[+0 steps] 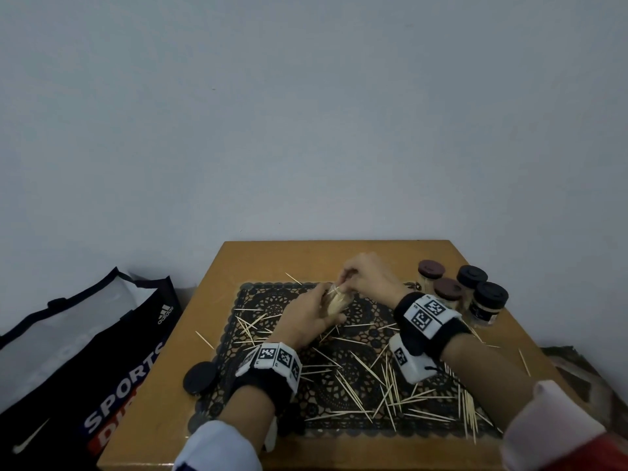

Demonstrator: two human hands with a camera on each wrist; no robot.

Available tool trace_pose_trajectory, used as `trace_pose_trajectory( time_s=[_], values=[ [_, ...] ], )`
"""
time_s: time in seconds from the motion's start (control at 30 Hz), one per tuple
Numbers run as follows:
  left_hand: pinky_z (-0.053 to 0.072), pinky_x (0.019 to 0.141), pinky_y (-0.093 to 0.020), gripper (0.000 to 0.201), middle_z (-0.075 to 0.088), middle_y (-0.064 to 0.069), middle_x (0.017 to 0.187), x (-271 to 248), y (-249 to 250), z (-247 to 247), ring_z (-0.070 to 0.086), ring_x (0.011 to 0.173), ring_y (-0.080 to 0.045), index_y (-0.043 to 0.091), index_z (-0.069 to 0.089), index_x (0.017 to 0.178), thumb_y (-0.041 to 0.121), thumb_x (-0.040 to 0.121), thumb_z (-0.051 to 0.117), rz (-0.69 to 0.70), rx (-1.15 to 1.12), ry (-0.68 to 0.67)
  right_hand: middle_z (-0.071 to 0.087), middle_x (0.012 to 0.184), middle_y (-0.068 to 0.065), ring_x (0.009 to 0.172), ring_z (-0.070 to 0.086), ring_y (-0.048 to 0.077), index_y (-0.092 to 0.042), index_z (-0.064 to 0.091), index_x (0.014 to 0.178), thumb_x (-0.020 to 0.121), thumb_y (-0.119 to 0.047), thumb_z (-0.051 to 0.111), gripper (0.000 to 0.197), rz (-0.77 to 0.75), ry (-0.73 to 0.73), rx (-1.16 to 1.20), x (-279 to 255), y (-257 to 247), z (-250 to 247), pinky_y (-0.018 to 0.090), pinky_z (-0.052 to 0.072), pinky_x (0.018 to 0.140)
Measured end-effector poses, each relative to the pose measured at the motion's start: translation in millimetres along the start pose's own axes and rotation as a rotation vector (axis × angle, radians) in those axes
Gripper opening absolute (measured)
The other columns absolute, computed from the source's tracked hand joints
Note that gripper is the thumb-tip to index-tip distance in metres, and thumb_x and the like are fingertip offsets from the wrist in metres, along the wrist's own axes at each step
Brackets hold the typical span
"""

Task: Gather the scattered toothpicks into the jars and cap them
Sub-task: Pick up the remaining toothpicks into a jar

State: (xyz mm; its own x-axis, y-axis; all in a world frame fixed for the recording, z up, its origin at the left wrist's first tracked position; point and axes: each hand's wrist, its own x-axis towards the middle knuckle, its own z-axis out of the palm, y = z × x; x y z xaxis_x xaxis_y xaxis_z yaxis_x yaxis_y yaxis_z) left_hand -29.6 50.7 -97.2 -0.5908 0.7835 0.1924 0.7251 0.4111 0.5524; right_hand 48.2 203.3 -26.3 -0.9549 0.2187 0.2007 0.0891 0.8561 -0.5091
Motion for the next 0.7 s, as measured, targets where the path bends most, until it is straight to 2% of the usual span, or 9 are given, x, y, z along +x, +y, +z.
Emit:
trace_pose_trajectory(
  time_s=[0.07, 0.17, 0.27, 0.33, 0.4, 0.47, 0.57, 0.63, 0.7],
  values=[
    [0.048, 0.082, -0.034, 0.059, 0.064, 0.001, 0.112, 0, 0, 0, 0.060, 0.094, -0.017, 0.024, 0.047, 0.130, 0.048, 0.082, 0.071, -0.010, -0.004, 0.015, 0.067, 0.070, -0.003, 0.051, 0.059, -0.002, -0.007, 0.073, 0.080, 0.075, -0.006, 0.079, 0.008, 0.051, 0.074, 0.137, 1, -6, 4, 0.011, 0.047, 0.050],
    [0.042, 0.073, -0.029, 0.055, 0.064, 0.001, 0.108, -1, -1, -1, 0.058, 0.088, -0.014, 0.021, 0.048, 0.127, 0.050, 0.084, 0.069, -0.014, -0.019, 0.060, 0.069, 0.073, -0.006, 0.066, 0.064, 0.003, -0.012, 0.075, 0.080, 0.074, -0.010, 0.081, 0.009, 0.048, 0.094, 0.183, 4, -9, 8, 0.025, 0.056, 0.067],
    [0.046, 0.073, -0.029, 0.056, 0.064, 0.001, 0.109, -1, -1, -2, 0.058, 0.087, -0.014, 0.019, 0.047, 0.126, 0.054, 0.086, 0.064, -0.047, -0.034, 0.136, 0.067, 0.085, -0.013, 0.076, 0.059, 0.004, -0.018, 0.075, 0.095, 0.082, -0.018, 0.074, 0.013, 0.033, 0.102, 0.243, 6, -7, 6, 0.024, 0.050, 0.072],
    [0.047, 0.076, -0.029, 0.059, 0.062, 0.001, 0.110, -1, 0, -3, 0.056, 0.088, -0.013, 0.016, 0.046, 0.127, 0.057, 0.087, 0.061, -0.088, -0.004, 0.173, 0.067, 0.101, -0.008, 0.089, 0.059, 0.006, -0.015, 0.070, 0.109, 0.090, -0.018, 0.065, 0.019, 0.096, 0.170, 0.369, 11, 1, 2, 0.022, 0.046, 0.081],
    [0.046, 0.077, -0.027, 0.063, 0.062, -0.001, 0.112, -2, 0, -4, 0.054, 0.088, -0.012, 0.013, 0.045, 0.129, 0.060, 0.087, 0.057, -0.104, 0.026, 0.186, 0.061, 0.122, 0.001, 0.112, 0.056, 0.014, -0.011, 0.061, 0.124, 0.096, -0.017, 0.055, 0.029, 0.233, 0.181, 0.306, 17, 21, -1, 0.027, 0.044, 0.095],
    [0.049, 0.081, -0.030, 0.066, 0.062, -0.002, 0.115, -3, 0, -4, 0.057, 0.092, -0.015, 0.013, 0.043, 0.131, 0.062, 0.087, 0.055, -0.104, 0.045, 0.168, 0.055, 0.133, 0.010, 0.122, 0.052, 0.024, -0.007, 0.054, 0.131, 0.098, -0.015, 0.049, 0.034, 0.392, 0.020, 0.036, 21, 47, 0, 0.033, 0.043, 0.099],
    [0.050, 0.088, -0.037, 0.068, 0.062, -0.003, 0.118, -2, 0, -4, 0.061, 0.102, -0.020, 0.016, 0.041, 0.134, 0.063, 0.088, 0.054, -0.104, 0.081, 0.141, 0.058, 0.109, 0.016, 0.099, 0.058, 0.028, 0.001, 0.059, 0.117, 0.096, -0.016, 0.046, 0.030, 0.520, -0.288, -0.263, 15, 67, 4, 0.031, 0.045, 0.071],
    [0.050, 0.089, -0.039, 0.068, 0.063, -0.003, 0.118, -1, -1, -3, 0.061, 0.103, -0.021, 0.017, 0.041, 0.134, 0.064, 0.087, 0.054, -0.110, 0.089, 0.143, 0.057, 0.112, 0.015, 0.102, 0.056, 0.028, 0.001, 0.055, 0.123, 0.097, -0.015, 0.044, 0.032, 0.515, -0.379, -0.346, 12, 72, 7, 0.033, 0.045, 0.077],
    [0.050, 0.088, -0.040, 0.067, 0.063, -0.003, 0.117, 0, -3, -3, 0.061, 0.102, -0.022, 0.018, 0.041, 0.133, 0.065, 0.087, 0.054, -0.114, 0.093, 0.141, 0.059, 0.120, 0.016, 0.109, 0.058, 0.029, 0.001, 0.056, 0.121, 0.097, -0.010, 0.045, 0.029, 0.463, -0.356, -0.436, 12, 73, 9, 0.035, 0.049, 0.087]
  ],
)
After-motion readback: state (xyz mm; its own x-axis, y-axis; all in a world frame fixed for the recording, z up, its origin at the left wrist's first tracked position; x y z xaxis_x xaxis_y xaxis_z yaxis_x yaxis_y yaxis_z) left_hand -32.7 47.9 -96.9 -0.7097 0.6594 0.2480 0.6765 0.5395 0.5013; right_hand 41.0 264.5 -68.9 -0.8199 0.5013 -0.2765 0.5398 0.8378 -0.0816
